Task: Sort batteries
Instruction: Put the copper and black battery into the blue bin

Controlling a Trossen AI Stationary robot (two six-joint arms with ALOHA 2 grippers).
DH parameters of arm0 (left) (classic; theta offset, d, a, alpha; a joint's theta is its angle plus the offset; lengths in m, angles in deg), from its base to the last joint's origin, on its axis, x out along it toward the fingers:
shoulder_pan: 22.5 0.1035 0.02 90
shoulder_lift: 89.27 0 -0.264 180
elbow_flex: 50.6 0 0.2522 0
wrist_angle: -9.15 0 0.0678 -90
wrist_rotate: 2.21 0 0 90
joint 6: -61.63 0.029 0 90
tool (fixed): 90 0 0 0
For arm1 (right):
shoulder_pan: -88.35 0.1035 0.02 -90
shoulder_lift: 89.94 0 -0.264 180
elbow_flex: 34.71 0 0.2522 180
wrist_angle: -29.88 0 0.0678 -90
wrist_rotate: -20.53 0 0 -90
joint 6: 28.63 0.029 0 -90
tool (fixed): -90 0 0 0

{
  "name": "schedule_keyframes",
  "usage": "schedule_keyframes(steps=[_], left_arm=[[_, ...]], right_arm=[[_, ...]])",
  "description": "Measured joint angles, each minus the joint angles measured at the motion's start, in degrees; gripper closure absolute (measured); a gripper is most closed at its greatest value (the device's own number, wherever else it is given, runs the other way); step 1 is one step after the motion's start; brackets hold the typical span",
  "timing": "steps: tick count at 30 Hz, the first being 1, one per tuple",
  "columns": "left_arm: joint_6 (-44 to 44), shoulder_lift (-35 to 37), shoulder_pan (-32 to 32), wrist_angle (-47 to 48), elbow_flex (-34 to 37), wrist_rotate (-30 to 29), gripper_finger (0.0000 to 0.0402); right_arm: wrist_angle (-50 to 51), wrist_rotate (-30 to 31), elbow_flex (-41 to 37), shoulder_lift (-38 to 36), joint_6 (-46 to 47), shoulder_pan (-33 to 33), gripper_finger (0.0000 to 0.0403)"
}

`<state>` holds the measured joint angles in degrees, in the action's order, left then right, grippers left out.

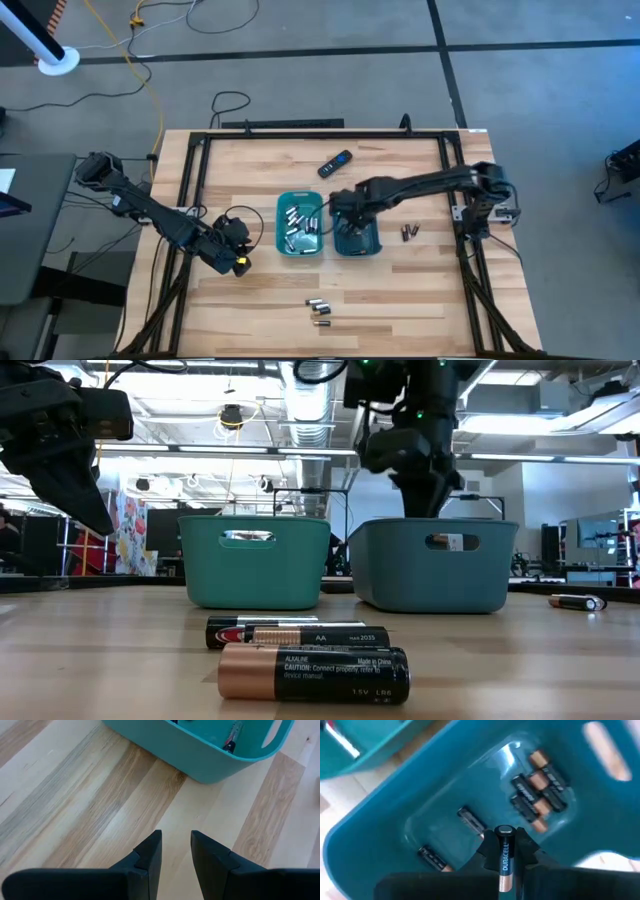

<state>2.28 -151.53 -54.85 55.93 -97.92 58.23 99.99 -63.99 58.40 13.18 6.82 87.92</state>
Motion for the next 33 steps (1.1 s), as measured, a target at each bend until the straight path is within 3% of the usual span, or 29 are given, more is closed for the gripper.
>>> schedule_keyframes(steps=[13,24,33], left_arm=[[1.1,0.0,0.0,0.1,0.0,0.0,0.0302],[-2.7,0.0,0.0,-4.3,0.0,0.1,0.0302],[0.7,0.0,0.0,-4.2,0.0,0.1,0.0302]], right_arm=[[-3.9,-1.5,0.1,8.7,-1.9,0.6,0.0382],[-4.0,-1.1,0.1,9.4,-2.0,0.6,0.0314],[-3.0,-1.0,0.1,9.0,-1.3,0.6,0.0268]])
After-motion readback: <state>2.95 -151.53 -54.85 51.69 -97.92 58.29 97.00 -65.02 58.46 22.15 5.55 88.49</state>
